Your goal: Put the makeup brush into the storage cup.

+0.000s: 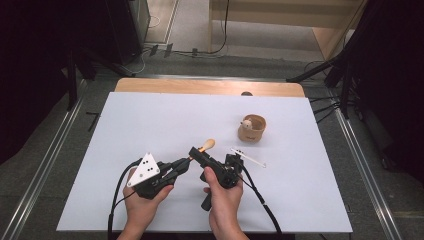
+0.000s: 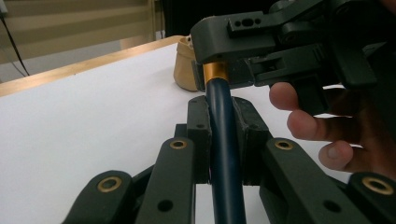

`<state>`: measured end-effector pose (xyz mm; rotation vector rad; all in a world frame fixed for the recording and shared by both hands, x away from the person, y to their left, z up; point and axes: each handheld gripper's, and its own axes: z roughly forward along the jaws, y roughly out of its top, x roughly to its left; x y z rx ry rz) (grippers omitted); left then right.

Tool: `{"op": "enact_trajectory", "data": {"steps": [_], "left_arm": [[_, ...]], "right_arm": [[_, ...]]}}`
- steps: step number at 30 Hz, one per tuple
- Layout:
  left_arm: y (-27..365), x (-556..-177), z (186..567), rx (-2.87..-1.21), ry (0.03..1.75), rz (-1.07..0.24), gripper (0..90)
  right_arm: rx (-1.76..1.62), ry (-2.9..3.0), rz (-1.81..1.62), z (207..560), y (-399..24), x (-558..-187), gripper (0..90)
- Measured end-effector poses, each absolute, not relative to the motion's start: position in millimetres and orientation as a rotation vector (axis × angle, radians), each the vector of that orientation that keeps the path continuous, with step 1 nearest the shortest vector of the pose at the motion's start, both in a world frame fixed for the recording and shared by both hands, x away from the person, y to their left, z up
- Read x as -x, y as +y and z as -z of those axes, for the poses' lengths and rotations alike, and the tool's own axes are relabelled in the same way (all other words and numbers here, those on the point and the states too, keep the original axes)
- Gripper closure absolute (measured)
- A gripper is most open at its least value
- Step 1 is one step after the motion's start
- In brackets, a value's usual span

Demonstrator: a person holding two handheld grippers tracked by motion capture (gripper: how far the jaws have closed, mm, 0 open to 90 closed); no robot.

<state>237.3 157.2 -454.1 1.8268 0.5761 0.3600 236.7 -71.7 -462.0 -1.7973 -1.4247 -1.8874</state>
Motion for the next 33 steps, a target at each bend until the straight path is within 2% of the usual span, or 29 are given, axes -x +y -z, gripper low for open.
{"op": "enact_trajectory", "data": {"steps": [7, 13, 14, 15, 16, 20, 25, 33], "left_arm": [[156.6, -237.4, 454.9, -1.827, 0.577, -0.360, 80.0], [157.5, -239.9, 458.0, -1.787, 0.608, -0.298, 78.2], [156.8, -237.5, 458.1, -1.768, 0.633, -0.339, 66.1], [155.7, -236.0, 457.9, -1.767, 0.646, -0.373, 38.5], [155.7, -235.5, 457.4, -1.769, 0.645, -0.378, 38.5], [157.8, -237.6, 456.6, -1.758, 0.668, -0.340, 14.6], [160.9, -238.5, 456.4, -1.753, 0.653, -0.314, 0.0], [169.1, -240.6, 455.9, -1.744, 0.665, -0.318, 0.0]], "right_arm": [[1.794, -1.315, 1.879, 464.2, -72.5, -236.8, 75.8], [1.774, -1.261, 1.895, 462.0, -73.3, -234.9, 80.0], [1.774, -1.267, 1.903, 462.5, -73.2, -234.8, 80.1], [1.770, -1.264, 1.913, 462.5, -73.5, -234.7, 80.1], [1.768, -1.263, 1.926, 462.4, -74.2, -234.6, 80.1], [1.758, -1.273, 1.951, 461.0, -76.2, -234.8, 80.1], [1.762, -1.315, 1.983, 460.4, -77.5, -234.7, 80.1], [1.788, -1.434, 2.063, 457.4, -83.6, -234.5, 80.1]]}}
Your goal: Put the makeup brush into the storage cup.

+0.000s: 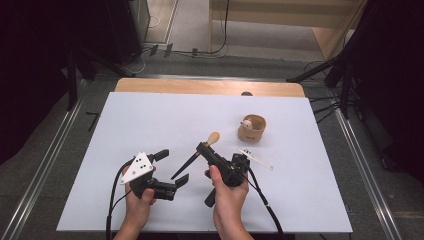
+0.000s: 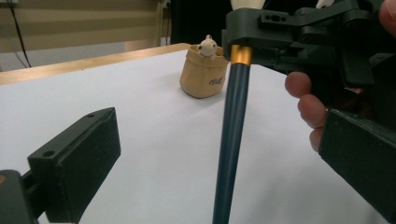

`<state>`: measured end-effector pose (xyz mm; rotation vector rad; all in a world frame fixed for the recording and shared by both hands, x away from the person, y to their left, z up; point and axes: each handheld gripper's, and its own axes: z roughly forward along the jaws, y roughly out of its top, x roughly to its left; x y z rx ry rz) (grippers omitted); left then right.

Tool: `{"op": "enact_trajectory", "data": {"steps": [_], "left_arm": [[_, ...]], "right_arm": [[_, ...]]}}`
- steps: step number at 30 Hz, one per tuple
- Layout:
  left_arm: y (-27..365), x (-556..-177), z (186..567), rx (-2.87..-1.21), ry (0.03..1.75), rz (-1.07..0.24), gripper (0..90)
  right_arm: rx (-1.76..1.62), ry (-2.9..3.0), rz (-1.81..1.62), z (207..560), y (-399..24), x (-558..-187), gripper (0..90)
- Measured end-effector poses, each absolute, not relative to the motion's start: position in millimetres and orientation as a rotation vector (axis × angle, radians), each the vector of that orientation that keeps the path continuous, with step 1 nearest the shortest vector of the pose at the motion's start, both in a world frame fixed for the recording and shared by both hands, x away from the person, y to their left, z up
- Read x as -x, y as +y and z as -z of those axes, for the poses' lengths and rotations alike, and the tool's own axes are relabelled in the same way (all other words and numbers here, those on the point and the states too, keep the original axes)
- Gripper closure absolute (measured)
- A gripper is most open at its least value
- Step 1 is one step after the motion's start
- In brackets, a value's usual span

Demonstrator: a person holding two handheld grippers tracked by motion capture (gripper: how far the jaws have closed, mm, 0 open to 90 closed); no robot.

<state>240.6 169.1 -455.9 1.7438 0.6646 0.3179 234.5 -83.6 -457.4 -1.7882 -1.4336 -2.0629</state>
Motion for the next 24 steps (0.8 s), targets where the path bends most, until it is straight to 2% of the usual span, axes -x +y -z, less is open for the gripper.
{"op": "enact_trajectory", "data": {"steps": [24], "left_arm": [[201.6, -245.3, 457.2, -1.716, 0.701, -0.364, 0.0]], "right_arm": [[1.823, -1.697, 2.180, 444.2, -100.4, -236.6, 80.0]]}}
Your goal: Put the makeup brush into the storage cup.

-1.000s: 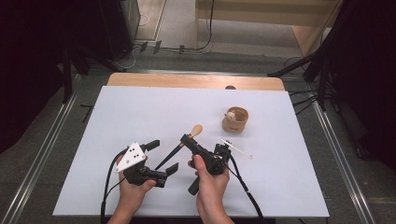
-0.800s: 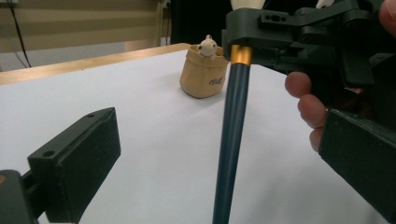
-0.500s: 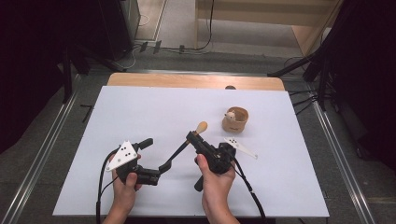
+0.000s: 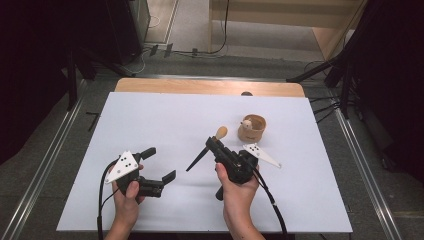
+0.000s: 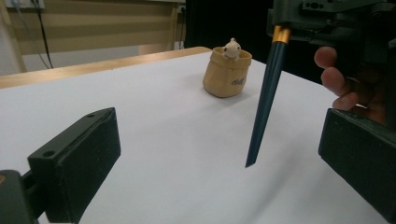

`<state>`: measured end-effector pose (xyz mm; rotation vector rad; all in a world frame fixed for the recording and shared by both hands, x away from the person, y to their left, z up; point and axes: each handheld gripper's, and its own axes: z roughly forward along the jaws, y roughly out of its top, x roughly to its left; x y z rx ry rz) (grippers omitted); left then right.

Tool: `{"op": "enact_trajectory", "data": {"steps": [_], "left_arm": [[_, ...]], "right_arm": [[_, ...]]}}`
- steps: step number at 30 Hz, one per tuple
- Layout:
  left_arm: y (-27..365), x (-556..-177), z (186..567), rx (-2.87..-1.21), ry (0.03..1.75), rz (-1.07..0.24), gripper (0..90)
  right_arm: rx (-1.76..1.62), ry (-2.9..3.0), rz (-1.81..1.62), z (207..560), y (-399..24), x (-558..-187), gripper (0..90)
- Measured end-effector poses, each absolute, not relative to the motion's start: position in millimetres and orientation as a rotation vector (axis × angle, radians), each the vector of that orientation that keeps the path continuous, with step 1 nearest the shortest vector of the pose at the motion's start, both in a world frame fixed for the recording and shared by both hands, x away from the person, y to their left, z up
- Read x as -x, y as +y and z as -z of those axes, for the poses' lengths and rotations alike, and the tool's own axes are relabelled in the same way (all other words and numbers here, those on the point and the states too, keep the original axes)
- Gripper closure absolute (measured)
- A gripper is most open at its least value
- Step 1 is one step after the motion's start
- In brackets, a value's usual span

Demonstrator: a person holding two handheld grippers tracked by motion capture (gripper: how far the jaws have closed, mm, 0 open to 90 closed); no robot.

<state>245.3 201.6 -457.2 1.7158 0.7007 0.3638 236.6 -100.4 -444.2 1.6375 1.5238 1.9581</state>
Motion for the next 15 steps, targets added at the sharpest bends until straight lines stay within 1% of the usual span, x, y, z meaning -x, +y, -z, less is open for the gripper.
{"op": "enact_trajectory", "data": {"steps": [15], "left_arm": [[232.9, -248.1, 457.9, -1.712, 0.745, -0.437, 0.0]], "right_arm": [[-1.548, 1.500, -1.880, 431.2, -124.5, -246.0, 80.0]]}}
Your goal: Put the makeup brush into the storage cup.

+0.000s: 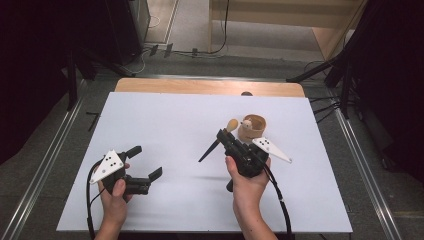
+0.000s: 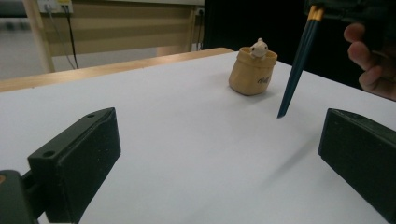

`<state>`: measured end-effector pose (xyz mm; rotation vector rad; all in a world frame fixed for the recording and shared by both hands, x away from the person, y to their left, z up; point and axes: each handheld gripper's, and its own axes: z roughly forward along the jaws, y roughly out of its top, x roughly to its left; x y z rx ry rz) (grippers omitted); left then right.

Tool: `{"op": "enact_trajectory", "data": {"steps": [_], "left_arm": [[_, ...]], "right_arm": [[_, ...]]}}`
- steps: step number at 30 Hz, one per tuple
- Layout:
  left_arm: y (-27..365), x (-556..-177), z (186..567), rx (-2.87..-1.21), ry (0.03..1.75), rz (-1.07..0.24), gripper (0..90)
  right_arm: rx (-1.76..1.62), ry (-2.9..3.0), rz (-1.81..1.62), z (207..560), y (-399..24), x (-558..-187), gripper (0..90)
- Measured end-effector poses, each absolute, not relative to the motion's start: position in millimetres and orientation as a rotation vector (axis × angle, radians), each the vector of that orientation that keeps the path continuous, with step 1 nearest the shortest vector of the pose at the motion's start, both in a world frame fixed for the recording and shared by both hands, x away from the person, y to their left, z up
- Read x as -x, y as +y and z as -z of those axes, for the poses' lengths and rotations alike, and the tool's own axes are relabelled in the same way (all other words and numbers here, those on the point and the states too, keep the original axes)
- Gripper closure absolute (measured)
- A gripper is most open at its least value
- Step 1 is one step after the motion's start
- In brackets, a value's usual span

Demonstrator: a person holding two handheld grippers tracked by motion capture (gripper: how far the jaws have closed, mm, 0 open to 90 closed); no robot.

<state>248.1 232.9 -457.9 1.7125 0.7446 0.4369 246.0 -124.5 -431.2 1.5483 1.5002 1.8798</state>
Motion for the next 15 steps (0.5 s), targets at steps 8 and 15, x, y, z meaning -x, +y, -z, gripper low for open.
{"op": "enact_trajectory", "data": {"steps": [8, 15], "left_arm": [[247.0, -248.5, 459.3, -1.712, 0.761, -0.464, 0.0], [259.2, -249.4, 460.3, -1.707, 0.772, -0.480, 0.0]], "right_arm": [[-1.512, 1.482, -1.843, 420.3, -140.4, -252.4, 79.9], [-1.502, 1.462, -1.847, 412.7, -153.9, -257.0, 79.9]]}}
